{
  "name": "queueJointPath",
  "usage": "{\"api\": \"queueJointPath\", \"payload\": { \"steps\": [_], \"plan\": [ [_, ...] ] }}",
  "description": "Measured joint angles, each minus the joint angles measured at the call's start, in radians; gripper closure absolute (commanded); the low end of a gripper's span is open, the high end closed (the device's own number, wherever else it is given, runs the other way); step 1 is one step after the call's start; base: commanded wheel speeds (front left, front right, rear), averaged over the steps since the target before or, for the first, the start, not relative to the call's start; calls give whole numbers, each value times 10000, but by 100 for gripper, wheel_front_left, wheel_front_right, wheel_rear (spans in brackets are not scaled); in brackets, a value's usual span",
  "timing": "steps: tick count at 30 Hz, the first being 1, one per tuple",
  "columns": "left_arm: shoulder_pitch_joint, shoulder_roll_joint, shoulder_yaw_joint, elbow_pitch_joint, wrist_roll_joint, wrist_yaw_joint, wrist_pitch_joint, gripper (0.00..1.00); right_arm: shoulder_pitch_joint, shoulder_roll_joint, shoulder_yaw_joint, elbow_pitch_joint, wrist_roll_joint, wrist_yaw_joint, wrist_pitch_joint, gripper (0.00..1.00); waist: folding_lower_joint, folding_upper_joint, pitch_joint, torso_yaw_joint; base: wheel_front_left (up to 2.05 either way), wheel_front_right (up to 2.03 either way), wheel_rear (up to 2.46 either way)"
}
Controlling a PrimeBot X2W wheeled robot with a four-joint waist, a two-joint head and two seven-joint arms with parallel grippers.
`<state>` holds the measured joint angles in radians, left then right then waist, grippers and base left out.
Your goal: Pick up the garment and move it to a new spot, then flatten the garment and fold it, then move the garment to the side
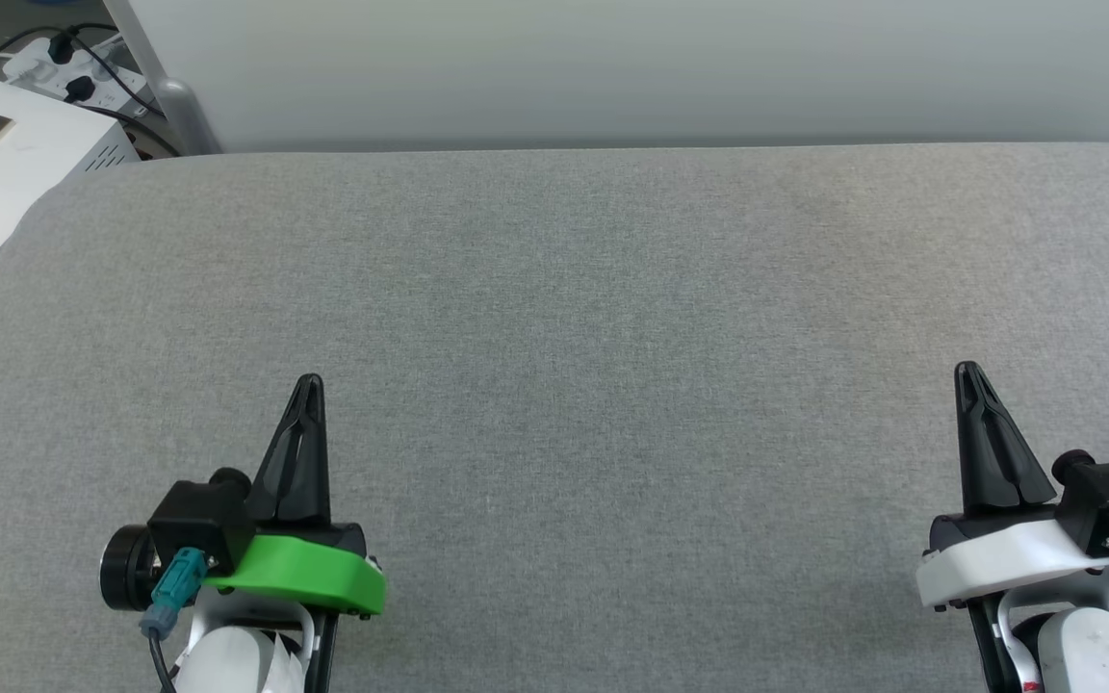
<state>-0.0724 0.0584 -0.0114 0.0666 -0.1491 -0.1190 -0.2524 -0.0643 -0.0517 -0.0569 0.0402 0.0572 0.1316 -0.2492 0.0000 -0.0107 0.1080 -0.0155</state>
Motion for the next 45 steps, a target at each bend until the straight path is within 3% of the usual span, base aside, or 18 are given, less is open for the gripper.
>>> {"api": "queueJointPath", "payload": {
  "steps": [45],
  "plan": [
    [105, -2, 19, -192, 489, 368, 930, 100, 64, 0, 201, -100, -188, 0, 922, 100, 0, 1, -397, 57, 0, 0, 0]
  ]
}}
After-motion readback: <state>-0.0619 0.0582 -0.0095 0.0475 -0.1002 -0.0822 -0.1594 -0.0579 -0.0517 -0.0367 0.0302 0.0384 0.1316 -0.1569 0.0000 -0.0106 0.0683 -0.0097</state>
